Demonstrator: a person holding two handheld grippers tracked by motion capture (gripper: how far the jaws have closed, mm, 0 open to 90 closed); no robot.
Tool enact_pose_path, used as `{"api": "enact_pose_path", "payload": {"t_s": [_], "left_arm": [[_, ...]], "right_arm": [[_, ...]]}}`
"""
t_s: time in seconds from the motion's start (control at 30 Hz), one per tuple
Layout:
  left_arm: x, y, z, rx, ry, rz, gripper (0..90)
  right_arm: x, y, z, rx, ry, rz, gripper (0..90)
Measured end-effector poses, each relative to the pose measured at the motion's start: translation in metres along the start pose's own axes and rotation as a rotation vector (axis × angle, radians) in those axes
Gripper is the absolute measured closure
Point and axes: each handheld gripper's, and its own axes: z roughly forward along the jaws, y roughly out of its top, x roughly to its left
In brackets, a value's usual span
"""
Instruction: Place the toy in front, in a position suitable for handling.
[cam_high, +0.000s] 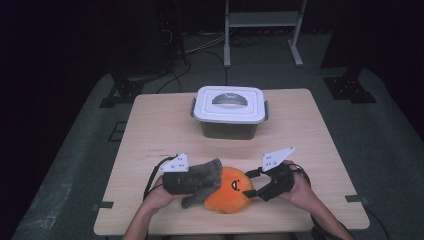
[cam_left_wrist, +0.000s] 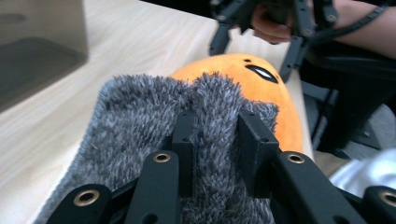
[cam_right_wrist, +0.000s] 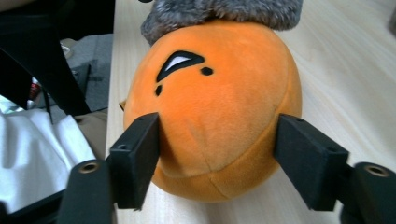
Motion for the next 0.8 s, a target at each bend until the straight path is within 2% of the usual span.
{"api": "enact_pose_path", "payload": {"t_s": [0.03, 0.1, 0.17, 0.2, 0.23, 0.3, 0.4, 0.47, 0.53, 0.6, 0.63, 0.7, 0.77, 0.8], "left_arm": [[0.0, -0.001, 0.001, 0.001, -0.031, -0.005, 70.4], [0.0, -0.001, 0.002, 0.004, -0.031, -0.004, 70.5], [0.001, -0.002, 0.002, 0.008, -0.02, -0.009, 70.4], [0.003, -0.003, 0.0, 0.018, 0.004, -0.007, 70.6], [0.005, -0.004, -0.001, 0.026, 0.015, -0.007, 70.6], [0.007, -0.006, -0.003, 0.035, 0.027, -0.011, 70.6], [0.006, -0.007, -0.004, 0.054, 0.039, 0.015, 70.5], [0.006, -0.006, -0.004, 0.056, 0.043, 0.018, 70.6], [0.006, -0.005, -0.004, 0.04, 0.044, 0.004, 70.6], [0.005, -0.002, -0.004, 0.011, 0.045, 0.007, 70.6], [0.003, 0.002, -0.003, -0.025, 0.041, 0.011, 70.7], [-0.001, 0.009, 0.0, -0.065, 0.028, 0.02, 70.5], [-0.003, 0.013, 0.004, -0.042, 0.04, 0.039, 70.6], [-0.001, 0.01, 0.006, -0.044, 0.042, 0.019, 70.6]], "right_arm": [[0.0, -0.001, 0.006, 0.006, 0.009, 0.003, 25.9], [0.001, -0.001, 0.012, 0.02, -0.003, -0.006, 26.9], [0.001, -0.001, 0.013, 0.023, -0.01, -0.011, 29.3], [0.002, 0.0, 0.012, 0.029, -0.025, -0.007, 34.4], [0.002, 0.0, 0.011, 0.029, -0.03, -0.009, 35.7], [0.002, -0.002, 0.011, 0.028, -0.034, -0.004, 36.3], [0.001, -0.003, 0.01, 0.022, -0.03, 0.0, 36.4], [0.0, -0.004, 0.01, 0.023, -0.034, -0.005, 36.4], [0.001, -0.003, 0.01, 0.026, -0.038, -0.007, 37.5], [0.004, 0.001, 0.01, 0.036, -0.058, -0.022, 38.9], [0.005, 0.002, 0.011, 0.036, -0.065, -0.034, 39.1], [0.012, 0.008, 0.015, 0.033, -0.079, -0.09, 39.3], [0.014, 0.009, 0.016, 0.043, -0.089, -0.107, 39.5], [0.013, 0.008, 0.016, 0.043, -0.089, -0.099, 39.7]]}}
